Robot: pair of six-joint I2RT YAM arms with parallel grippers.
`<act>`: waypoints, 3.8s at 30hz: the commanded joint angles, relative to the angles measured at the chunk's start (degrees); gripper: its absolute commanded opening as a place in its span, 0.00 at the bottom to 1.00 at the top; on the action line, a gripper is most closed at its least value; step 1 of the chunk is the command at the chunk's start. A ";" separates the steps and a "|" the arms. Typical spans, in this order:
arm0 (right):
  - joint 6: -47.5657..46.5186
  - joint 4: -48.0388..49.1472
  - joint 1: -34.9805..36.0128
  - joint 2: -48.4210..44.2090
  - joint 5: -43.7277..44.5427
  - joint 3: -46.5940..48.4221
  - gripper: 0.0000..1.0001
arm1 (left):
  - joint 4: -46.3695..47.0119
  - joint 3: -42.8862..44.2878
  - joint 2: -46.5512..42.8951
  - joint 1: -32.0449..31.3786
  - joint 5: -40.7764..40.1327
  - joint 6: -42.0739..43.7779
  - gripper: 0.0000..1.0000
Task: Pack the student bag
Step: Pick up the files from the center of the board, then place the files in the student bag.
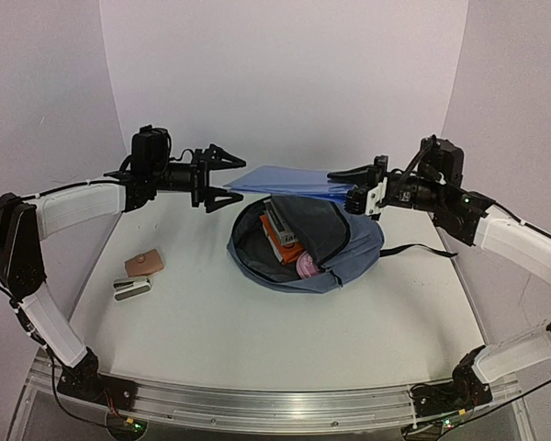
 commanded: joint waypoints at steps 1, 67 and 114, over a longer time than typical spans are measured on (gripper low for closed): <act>-3.31 4.56 0.77 0.44 -1.25 -0.11 0.00 | 9.61 -0.97 0.34 -0.63 3.48 -5.16 0.75; 77.03 -45.36 5.90 48.55 41.52 57.85 0.00 | -8.78 -19.78 -22.90 14.50 -30.43 10.77 0.00; 86.85 -43.91 1.46 43.84 27.45 56.78 0.00 | -27.84 25.69 25.46 -12.34 -32.83 34.46 0.55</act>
